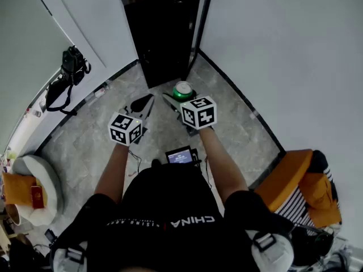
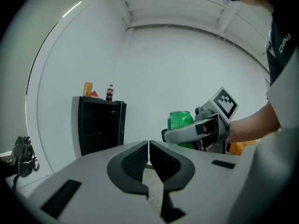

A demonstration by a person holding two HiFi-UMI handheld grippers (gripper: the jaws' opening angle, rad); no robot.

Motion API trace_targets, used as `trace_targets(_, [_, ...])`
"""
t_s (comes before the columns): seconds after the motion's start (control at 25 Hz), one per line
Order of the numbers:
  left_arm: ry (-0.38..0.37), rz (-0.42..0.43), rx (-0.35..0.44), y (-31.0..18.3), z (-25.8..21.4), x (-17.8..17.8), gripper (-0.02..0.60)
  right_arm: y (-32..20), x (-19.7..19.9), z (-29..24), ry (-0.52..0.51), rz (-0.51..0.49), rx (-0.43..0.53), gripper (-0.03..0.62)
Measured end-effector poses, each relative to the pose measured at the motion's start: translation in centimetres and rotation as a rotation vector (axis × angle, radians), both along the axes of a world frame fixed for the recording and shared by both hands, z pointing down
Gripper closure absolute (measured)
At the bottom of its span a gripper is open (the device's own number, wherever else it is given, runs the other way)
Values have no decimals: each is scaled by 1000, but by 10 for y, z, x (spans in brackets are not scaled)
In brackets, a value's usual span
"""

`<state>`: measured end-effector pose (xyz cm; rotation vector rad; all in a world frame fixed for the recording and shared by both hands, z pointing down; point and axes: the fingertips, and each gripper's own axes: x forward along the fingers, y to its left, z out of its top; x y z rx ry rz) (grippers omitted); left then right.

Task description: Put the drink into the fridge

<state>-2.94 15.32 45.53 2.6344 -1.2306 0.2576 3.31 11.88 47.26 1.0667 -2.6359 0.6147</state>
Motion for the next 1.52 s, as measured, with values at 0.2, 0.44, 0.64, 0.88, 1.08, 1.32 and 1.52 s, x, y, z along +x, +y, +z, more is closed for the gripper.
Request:
trace_targets(0.2, [-5,11,14,-6,-3,7,568,-7,-2,-3,7,-24,18,246])
trace_targets(0.44, [2,21,12,-4,-2,12,568,-5,-4,-4,14,-35,22,246])
trace_targets(0.64, [6,25,12,9,-2,19,569,8,3,-6,9,-42,20,246])
trace_targets(0.88, [4,21,-8,-10,10,25,569,-10,10,7,5,-48,-7,246])
trace_targets(1.08, [-1,21,-13,-13,13,31,569,-14,19,10,-11,-40,-26,246])
trace_targets(1.32, [-16,27,-6,-5,12,23,569,-7,12,5,-18,-41,-19,246])
trace_targets(1.52, [-31,28,4,0,11,24,569,0,12,2,-18,-41,-10,246])
